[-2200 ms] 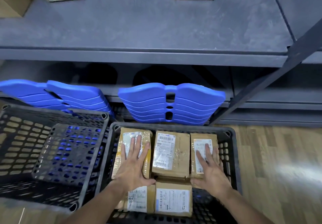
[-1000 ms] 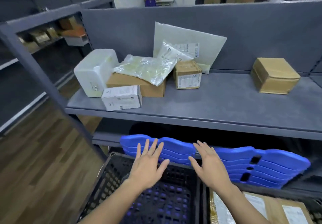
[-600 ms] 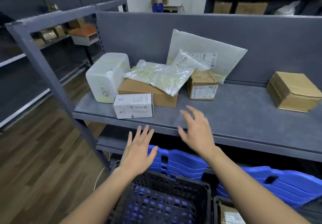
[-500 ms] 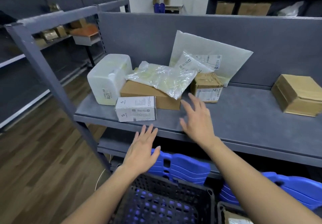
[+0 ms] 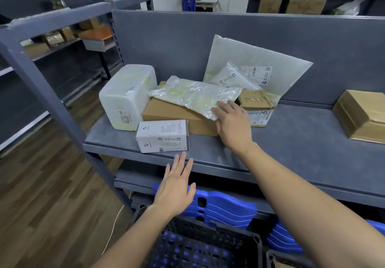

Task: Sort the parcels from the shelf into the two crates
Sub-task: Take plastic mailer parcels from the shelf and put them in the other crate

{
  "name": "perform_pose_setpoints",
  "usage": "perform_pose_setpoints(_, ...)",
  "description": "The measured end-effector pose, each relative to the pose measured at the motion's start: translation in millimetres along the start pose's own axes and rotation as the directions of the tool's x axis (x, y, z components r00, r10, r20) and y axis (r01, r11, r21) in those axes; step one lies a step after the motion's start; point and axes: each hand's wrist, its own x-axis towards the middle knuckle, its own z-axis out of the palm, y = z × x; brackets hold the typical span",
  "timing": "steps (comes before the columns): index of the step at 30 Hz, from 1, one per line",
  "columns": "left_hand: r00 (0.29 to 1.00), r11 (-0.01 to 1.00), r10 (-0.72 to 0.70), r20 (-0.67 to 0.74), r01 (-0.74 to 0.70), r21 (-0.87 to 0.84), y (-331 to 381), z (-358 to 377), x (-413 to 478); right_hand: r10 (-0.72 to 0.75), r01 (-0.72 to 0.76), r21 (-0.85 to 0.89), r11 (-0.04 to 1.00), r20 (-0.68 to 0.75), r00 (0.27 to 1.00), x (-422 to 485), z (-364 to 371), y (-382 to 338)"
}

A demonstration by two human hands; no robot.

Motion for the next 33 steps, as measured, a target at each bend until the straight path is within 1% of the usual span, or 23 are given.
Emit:
perform_pose_setpoints(3,1.000,1.000,-0.009,0.028,0.009,0.008,1.6,-5.5,1.0,-0.014,0.030,0.090,0.995,-0.167,0.986,-1.2,-17.8,-6.2)
perform_pose_setpoints(5,0.999,1.000,-0.014,0.052,0.013,0.020,3.0,-9.0,0.9,0.031,0.011,0.172,0.985,-0.236,0.971,-4.6,-30.6,-12.2)
perform_pose_setpoints(8,0.997,0.999,-0.022,0.068,0.020,0.026,4.2,-12.9,1.4,0.160,-0.078,0.282,0.956,-0.282,0.946,-8.9,-51.5,-18.1)
perform_pose_setpoints(11,0.997,1.000,-0.028,0.076,0.027,0.017,6.3,-19.9,2.6,0.262,-0.128,0.410,0.903,-0.288,0.921,-15.5,-73.9,-18.9)
perform_pose_setpoints(13,0.997,0.992,-0.045,0.063,0.051,-0.112,11.8,-30.2,2.5,0.371,-0.176,0.555,0.813,-0.259,0.892,-22.4,-86.5,-18.9)
perform_pose_setpoints(15,0.997,0.945,-0.079,-0.001,0.074,-0.320,19.8,-42.5,4.3,0.497,-0.255,0.670,0.697,-0.195,0.846,-29.1,-94.1,-17.7)
perform_pose_setpoints(16,0.995,0.889,-0.094,-0.040,0.066,-0.452,25.4,-49.0,6.5,0.560,-0.299,0.730,0.615,-0.137,0.817,-32.1,-96.7,-15.9)
perform_pose_setpoints(17,0.991,0.797,-0.122,-0.059,0.062,-0.601,31.8,-55.5,10.1,0.620,-0.335,0.802,0.494,-0.056,0.783,-35.1,-99.4,-13.9)
perform_pose_setpoints(18,0.986,0.662,-0.156,-0.062,0.058,-0.747,38.7,-62.7,13.6,0.661,-0.354,0.872,0.337,0.049,0.749,-39.4,-102.1,-12.5)
perform_pose_setpoints(19,0.980,0.501,-0.191,-0.048,0.055,-0.864,44.6,-68.5,17.1,0.673,-0.357,0.920,0.161,0.163,0.722,-44.6,-105.1,-12.0)
perform_pose_setpoints(20,0.977,0.334,-0.213,-0.025,0.049,-0.941,50.4,-74.9,19.6,0.658,-0.359,0.933,0.005,0.268,0.704,-51.3,-108.3,-12.2)
perform_pose_setpoints(21,0.979,0.178,-0.205,-0.004,0.033,-0.984,54.5,-80.5,21.5,0.626,-0.369,0.921,-0.120,0.359,0.692,-59.6,-109.8,-12.7)
perform_pose_setpoints(22,0.985,0.038,-0.175,-0.007,-0.001,-0.999,58.0,-86.5,22.4,0.585,-0.382,0.898,-0.220,0.435,0.685,-69.8,-110.0,-13.7)
perform_pose_setpoints(23,0.988,-0.071,-0.155,-0.021,-0.032,-0.997,59.1,-90.3,23.6,0.543,-0.397,0.869,-0.294,0.494,0.679,-80.4,-108.4,-13.3)
perform_pose_setpoints(24,0.990,-0.154,-0.135,-0.042,-0.063,-0.986,61.3,-96.0,22.5,0.510,-0.421,0.842,-0.336,0.539,0.670,-91.7,-106.3,-12.4)
perform_pose_setpoints(26,0.985,-0.223,-0.166,-0.046,-0.083,-0.971,61.7,-101.9,22.4,0.444,-0.509,0.781,-0.363,0.625,0.642,-113.4,-101.4,-9.7)
perform_pose_setpoints(27,0.977,-0.197,-0.210,-0.030,-0.072,-0.978,61.3,-102.8,21.9,0.408,-0.553,0.749,-0.364,0.662,0.629,-123.7,-99.0,-8.4)
perform_pose_setpoints(28,0.970,-0.151,-0.242,-0.018,-0.056,-0.987,62.2,-103.6,20.1,0.381,-0.589,0.728,-0.350,0.686,0.620,-132.7,-97.1,-6.7)
perform_pose_setpoints(29,0.969,-0.092,-0.246,-0.020,-0.044,-0.995,62.8,-103.3,17.3,0.369,-0.616,0.721,-0.317,0.692,0.620,-139.8,-95.8,-5.3)
perform_pose_setpoints(31,0.977,-0.006,-0.211,-0.026,-0.028,-1.000,63.3,-101.8,10.0,0.369,-0.643,0.737,-0.208,0.668,0.647,-147.4,-96.1,-2.4)
perform_pose_setpoints(33,0.984,0.046,-0.178,-0.017,-0.009,-0.999,63.5,-100.1,2.4,0.365,-0.633,0.763,-0.131,0.631,0.685,-146.8,-101.0,-3.4)
